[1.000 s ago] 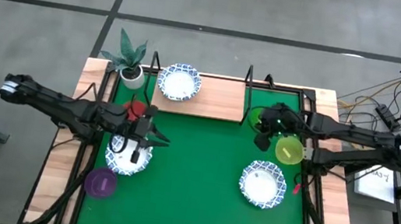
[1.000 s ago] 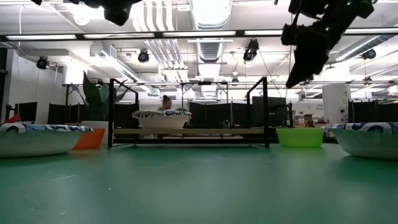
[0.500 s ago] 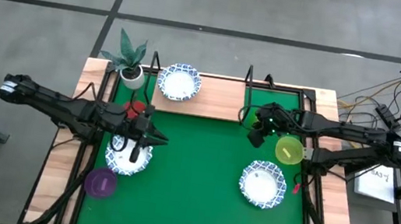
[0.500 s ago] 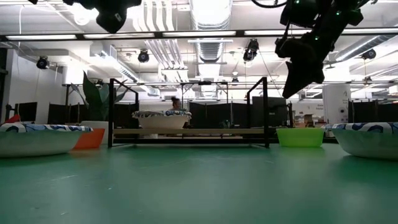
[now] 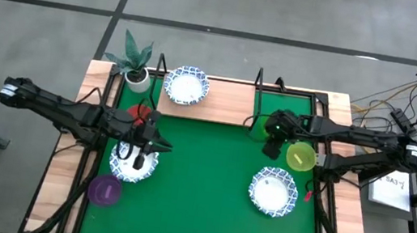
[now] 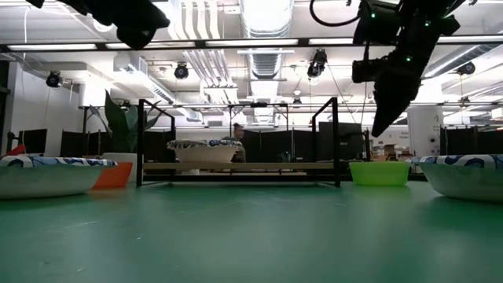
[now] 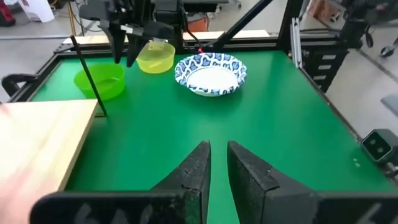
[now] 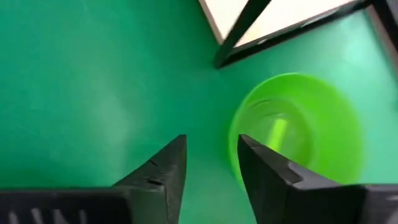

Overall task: Place and stack bowls onto a shelf
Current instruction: Put the green bowl on the shelf

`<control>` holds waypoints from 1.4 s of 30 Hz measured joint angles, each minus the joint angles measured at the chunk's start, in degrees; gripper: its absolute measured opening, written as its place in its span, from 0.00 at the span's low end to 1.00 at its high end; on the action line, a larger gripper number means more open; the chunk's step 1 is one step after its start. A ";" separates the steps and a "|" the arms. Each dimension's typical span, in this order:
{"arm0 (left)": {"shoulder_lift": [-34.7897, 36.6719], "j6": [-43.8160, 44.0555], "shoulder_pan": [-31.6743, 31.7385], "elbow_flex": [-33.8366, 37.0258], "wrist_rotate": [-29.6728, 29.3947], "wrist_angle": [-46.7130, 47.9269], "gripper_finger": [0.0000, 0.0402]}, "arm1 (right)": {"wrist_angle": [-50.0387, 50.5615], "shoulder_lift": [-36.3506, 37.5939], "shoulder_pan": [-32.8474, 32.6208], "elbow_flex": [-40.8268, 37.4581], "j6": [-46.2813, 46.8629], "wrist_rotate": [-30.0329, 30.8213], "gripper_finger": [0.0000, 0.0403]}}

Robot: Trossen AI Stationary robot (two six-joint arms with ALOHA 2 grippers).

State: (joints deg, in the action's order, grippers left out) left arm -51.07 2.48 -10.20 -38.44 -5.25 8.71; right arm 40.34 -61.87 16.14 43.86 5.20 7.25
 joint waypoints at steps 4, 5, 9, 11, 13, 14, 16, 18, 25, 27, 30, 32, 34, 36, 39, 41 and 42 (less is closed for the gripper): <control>-0.12 -2.91 0.07 0.00 -0.28 0.00 0.09 | -0.32 -1.66 0.17 -0.13 -5.33 1.93 0.37; -0.15 -3.43 0.07 0.00 -0.29 0.00 0.09 | -0.83 -2.29 0.20 -0.13 -5.50 1.92 0.37; -0.15 -4.92 0.07 0.00 -0.35 -0.07 0.09 | -2.30 -5.98 0.17 -0.13 -5.23 3.50 0.35; -0.15 -6.22 0.07 0.00 -0.48 -0.04 0.09 | -2.19 -8.03 0.23 -0.13 -4.70 5.63 0.34; -0.15 -7.67 0.07 0.00 -1.40 -0.04 0.09 | -2.36 -10.05 0.54 -0.13 -4.06 6.33 0.33; -0.15 -8.10 0.07 0.00 -2.06 -0.04 0.09 | -2.49 -10.92 0.78 -0.13 -3.60 6.37 0.33; -0.15 -8.56 0.07 0.00 -3.53 -0.04 0.09 | -2.64 -12.61 1.23 -0.13 -2.71 6.43 0.32; -0.17 -8.94 0.07 0.00 -4.60 -0.04 0.09 | -2.92 -14.05 1.74 -0.13 -1.76 6.47 0.30; -0.17 -9.07 0.07 0.00 -4.73 -0.02 0.09 | -4.01 -17.67 2.51 -0.15 -1.39 7.57 0.19; -0.17 -9.07 0.07 0.05 -4.73 -0.03 0.09 | -3.91 -17.85 2.54 -0.15 -1.36 6.97 0.13; -0.17 -9.07 0.08 0.42 -4.73 -0.01 0.09 | -3.35 -16.87 2.53 -0.15 -1.00 5.82 0.04; -0.17 -9.20 0.07 0.78 -4.73 0.05 0.09 | -2.58 -15.66 2.49 -0.15 -0.11 5.74 0.03; -0.17 -9.74 0.07 1.10 -4.75 0.16 0.09 | -1.47 -14.24 2.37 -0.15 0.94 4.56 0.02; -0.17 -10.16 0.07 1.28 -4.77 0.22 0.09 | -0.20 -12.50 1.98 0.04 2.16 2.74 0.02; -0.01 -10.22 0.08 1.31 -4.78 0.28 0.09 | 2.09 -9.78 0.61 1.24 4.88 -0.79 0.02; 0.33 -10.54 0.08 1.31 -4.80 0.36 0.09 | 3.08 -8.11 -0.73 2.17 7.04 -4.80 0.02; 0.49 -10.84 0.09 1.31 -4.81 0.37 0.09 | 3.04 -7.44 -1.50 2.70 8.16 -7.28 0.02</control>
State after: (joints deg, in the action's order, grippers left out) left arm -50.58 -8.36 -10.11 -37.12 -10.07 9.08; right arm 43.38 -69.31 14.64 46.55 13.35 -0.03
